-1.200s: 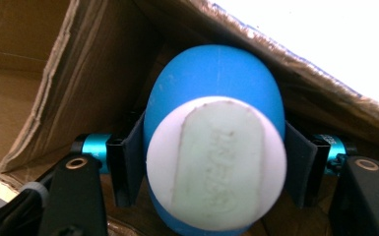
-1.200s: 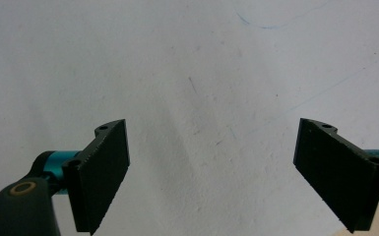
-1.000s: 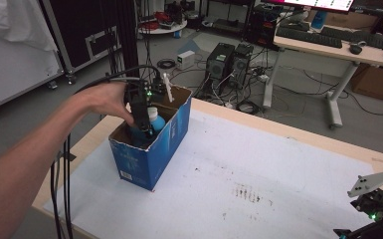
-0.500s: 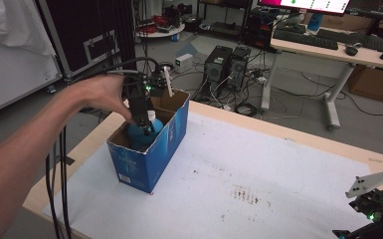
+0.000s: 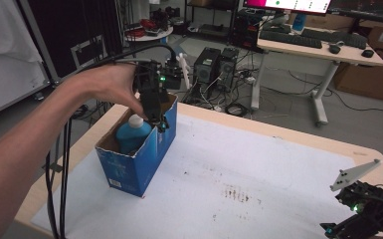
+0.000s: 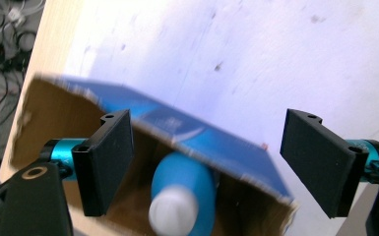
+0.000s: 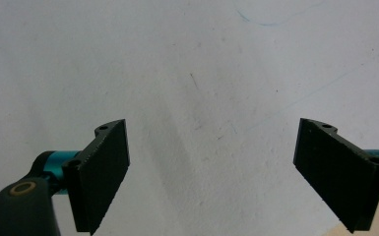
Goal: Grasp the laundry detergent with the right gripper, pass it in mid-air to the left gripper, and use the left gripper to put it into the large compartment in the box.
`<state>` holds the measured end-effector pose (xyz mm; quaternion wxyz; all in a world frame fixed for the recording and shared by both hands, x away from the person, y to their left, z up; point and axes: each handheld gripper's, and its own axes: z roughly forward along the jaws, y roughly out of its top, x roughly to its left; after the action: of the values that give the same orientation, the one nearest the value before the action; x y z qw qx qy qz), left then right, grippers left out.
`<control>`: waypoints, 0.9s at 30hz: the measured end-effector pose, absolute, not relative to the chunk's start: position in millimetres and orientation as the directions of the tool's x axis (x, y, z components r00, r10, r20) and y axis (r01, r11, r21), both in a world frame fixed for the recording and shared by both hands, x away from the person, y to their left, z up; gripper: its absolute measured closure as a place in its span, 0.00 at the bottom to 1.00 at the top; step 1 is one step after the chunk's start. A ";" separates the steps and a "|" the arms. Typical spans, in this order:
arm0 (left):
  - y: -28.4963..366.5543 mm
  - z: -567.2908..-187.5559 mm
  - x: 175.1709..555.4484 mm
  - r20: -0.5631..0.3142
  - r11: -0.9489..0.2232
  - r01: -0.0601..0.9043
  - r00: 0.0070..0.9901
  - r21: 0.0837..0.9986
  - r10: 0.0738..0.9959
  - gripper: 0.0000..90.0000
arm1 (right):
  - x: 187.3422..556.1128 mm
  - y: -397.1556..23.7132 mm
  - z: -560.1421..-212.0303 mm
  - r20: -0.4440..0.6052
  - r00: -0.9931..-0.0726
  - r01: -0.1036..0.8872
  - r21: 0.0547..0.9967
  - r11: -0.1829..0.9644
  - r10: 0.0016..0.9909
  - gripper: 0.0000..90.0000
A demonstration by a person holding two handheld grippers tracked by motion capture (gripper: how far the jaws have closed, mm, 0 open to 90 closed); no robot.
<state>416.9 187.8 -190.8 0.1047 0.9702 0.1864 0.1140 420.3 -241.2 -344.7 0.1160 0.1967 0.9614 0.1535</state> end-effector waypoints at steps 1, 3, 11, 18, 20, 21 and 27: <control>187.8 -190.8 416.9 0.182 -0.909 0.338 0.905 0.246 0.386 0.23 | 420.0 -241.8 -344.2 -0.164 -0.895 0.343 0.340 0.876 0.414 0.14; 174.6 -189.7 417.8 0.180 -0.918 0.315 0.915 0.242 0.362 0.23 | 419.5 -242.2 -343.8 -0.162 -0.895 0.345 0.340 0.875 0.416 0.14; 123.0 -199.2 418.6 0.176 -0.951 0.216 0.950 0.222 0.257 0.18 | 417.4 -242.4 -344.3 -0.163 -0.892 0.352 0.333 0.875 0.421 0.14; 87.1 -231.1 424.1 0.142 -0.966 0.180 0.968 0.186 0.207 0.18 | 415.6 -236.6 -343.6 -0.168 -0.893 0.346 0.335 0.876 0.417 0.14; 77.3 -245.7 426.0 0.123 -0.970 0.169 0.974 0.175 0.192 0.18 | 414.5 -233.9 -342.9 -0.168 -0.892 0.347 0.337 0.875 0.419 0.14; 77.3 -245.7 426.0 0.123 -0.970 0.169 0.974 0.175 0.192 0.18 | 414.5 -233.3 -342.5 -0.170 -0.893 0.344 0.339 0.876 0.417 0.14; 64.2 -271.2 426.5 0.096 -0.973 0.157 0.980 0.169 0.175 0.18 | 413.1 -228.9 -339.5 -0.172 -0.891 0.345 0.347 0.872 0.421 0.14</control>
<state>426.5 64.2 -271.2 0.0806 0.9917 0.0835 0.0552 413.1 -228.9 -339.5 0.1220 0.1994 0.9598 0.1556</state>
